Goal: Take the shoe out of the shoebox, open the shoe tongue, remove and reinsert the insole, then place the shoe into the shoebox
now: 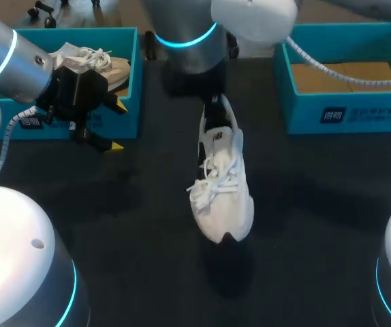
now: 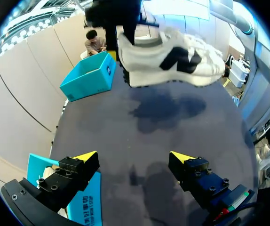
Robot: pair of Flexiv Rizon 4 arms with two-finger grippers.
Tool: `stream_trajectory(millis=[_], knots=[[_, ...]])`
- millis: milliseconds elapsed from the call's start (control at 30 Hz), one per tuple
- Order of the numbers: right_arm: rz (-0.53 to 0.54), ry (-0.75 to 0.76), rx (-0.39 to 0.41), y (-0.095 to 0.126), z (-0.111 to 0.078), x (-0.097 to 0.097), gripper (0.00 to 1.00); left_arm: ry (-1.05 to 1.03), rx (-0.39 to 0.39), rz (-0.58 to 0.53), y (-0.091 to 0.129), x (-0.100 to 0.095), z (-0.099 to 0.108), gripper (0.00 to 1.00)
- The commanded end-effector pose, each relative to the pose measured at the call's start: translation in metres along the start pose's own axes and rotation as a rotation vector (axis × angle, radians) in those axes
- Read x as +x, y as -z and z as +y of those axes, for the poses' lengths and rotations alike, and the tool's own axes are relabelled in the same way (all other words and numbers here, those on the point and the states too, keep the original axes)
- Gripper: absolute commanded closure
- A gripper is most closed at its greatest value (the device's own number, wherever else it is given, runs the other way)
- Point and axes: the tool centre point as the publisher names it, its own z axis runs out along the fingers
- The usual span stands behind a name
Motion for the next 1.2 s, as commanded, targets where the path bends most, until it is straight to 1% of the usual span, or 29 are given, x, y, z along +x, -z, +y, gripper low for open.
stream_trajectory(millis=[33,533,667,733,800,933,1033,1200], knots=[[-0.004,-0.042,-0.037,0.018,-0.014,0.008,1.0,-0.001,-0.003,-0.001,0.001,0.001,0.0,0.0],[-0.004,-0.042,-0.037,0.018,-0.014,0.008,1.0,-0.001,-0.003,-0.001,0.001,0.001,0.0,0.0],[-0.008,-0.037,-0.023,0.013,-0.028,0.0,1.0,-0.001,-0.003,-0.001,0.001,0.001,0.0,0.0],[0.016,-0.047,-0.012,0.007,-0.037,-0.005,1.0,-0.001,-0.003,-0.001,0.001,0.001,0.0,0.0],[0.002,-0.036,-0.022,0.004,-0.043,-0.011,1.0,-0.001,-0.003,-0.001,0.001,0.001,0.0,0.0],[0.017,0.022,-0.007,-0.004,-0.059,-0.025,1.0,-0.001,-0.003,-0.001,0.001,0.001,0.0,0.0],[0.024,0.044,-0.001,-0.009,-0.074,-0.035,1.0,-0.001,-0.003,-0.001,0.001,0.001,0.0,0.0],[0.02,0.071,-0.013,-0.017,-0.103,-0.057,1.0,-0.001,-0.003,-0.001,0.001,0.001,0.0,0.0]])
